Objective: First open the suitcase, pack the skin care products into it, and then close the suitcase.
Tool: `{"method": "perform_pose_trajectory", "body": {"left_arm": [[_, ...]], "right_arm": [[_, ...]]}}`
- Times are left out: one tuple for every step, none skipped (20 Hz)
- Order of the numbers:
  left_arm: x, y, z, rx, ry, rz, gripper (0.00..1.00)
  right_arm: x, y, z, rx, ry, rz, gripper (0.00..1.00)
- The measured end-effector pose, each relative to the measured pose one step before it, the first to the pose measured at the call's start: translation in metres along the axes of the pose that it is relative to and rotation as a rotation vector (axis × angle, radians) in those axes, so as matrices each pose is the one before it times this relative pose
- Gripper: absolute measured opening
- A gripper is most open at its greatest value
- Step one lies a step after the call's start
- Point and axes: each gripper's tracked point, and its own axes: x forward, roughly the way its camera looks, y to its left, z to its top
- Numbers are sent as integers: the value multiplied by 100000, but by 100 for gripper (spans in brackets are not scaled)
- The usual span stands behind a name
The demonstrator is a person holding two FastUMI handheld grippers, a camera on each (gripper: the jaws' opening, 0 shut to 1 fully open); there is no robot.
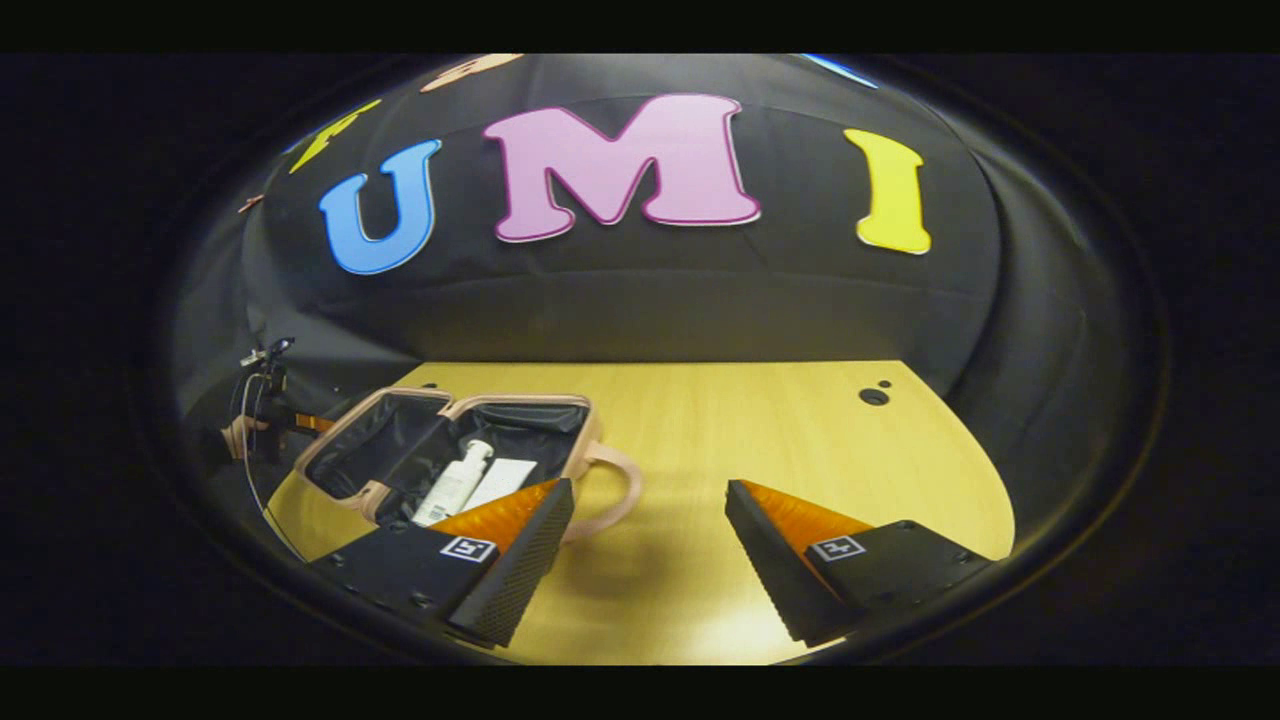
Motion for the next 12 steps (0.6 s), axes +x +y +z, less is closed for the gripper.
{"method": "perform_pose_trajectory", "body": {"left_arm": [[791,278,-473,564,2328,-1163,98],[93,-436,-835,-564,4723,-4847,97],[620,-154,2,334,1881,-3015,98],[543,-40,-542,1658,2940,-924,96],[129,-99,-133,878,1953,-527,91],[220,165,692,2054,-1858,670,88],[79,-68,-606,1804,3203,731,82],[-471,-241,227,71,-160,-722,77],[721,-320,-247,-211,1504,-363,74],[-59,-193,330,1321,-657,2879,58],[412,-166,130,1400,-1272,2708,41],[81,95,-31,296,-987,2205,24]], "right_arm": [[-371,-1184,-153,-1564,-739,-2864,97],[-41,-1037,-279,-147,-378,-2930,97],[-179,-890,-334,1527,119,-1651,98],[-75,-514,-512,1317,1124,-1358,98],[-273,-305,-320,485,407,-852,98],[-108,-219,-219,-61,54,-660,98],[-362,-435,-132,-1051,-542,-1502,98],[-205,-433,184,-977,-1066,-1597,98],[-246,-221,75,-294,-969,-1127,98],[-207,62,-59,647,-392,-255,98],[-25,267,-203,1136,561,604,98],[-86,126,-412,603,1090,403,97]]}}
